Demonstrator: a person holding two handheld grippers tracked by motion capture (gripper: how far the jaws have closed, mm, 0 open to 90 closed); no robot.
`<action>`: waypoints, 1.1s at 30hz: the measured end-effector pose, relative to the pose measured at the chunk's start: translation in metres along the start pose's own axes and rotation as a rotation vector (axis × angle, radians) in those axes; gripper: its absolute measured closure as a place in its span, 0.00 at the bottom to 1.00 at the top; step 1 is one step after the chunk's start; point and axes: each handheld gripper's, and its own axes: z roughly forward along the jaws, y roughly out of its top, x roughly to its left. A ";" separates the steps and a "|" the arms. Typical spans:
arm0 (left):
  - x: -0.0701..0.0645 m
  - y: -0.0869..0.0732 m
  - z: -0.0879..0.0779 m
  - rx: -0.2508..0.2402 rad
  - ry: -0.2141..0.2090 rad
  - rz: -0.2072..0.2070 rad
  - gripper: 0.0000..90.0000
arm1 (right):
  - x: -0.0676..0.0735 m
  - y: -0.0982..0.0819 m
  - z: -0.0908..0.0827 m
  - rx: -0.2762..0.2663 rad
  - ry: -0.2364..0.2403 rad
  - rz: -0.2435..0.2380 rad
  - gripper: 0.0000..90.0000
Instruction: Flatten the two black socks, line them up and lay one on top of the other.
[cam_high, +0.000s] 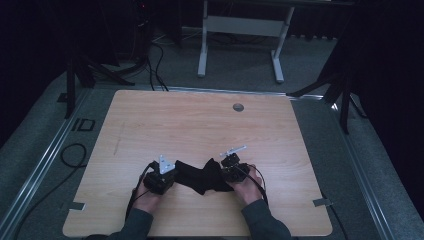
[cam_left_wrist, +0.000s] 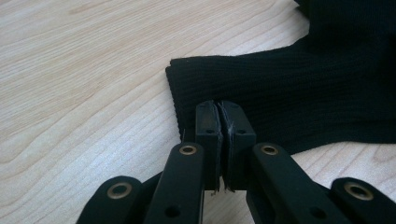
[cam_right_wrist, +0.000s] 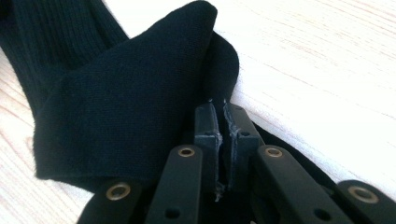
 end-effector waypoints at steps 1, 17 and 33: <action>0.000 0.000 0.000 -0.002 -0.001 -0.006 0.97 | 0.000 -0.001 -0.001 -0.001 0.000 0.002 0.95; 0.000 -0.001 0.000 -0.003 -0.003 -0.018 0.97 | -0.016 -0.014 -0.023 -0.050 0.021 0.059 0.97; 0.000 -0.001 0.000 -0.004 -0.004 -0.020 0.97 | -0.016 -0.032 -0.056 -0.120 0.055 0.082 0.97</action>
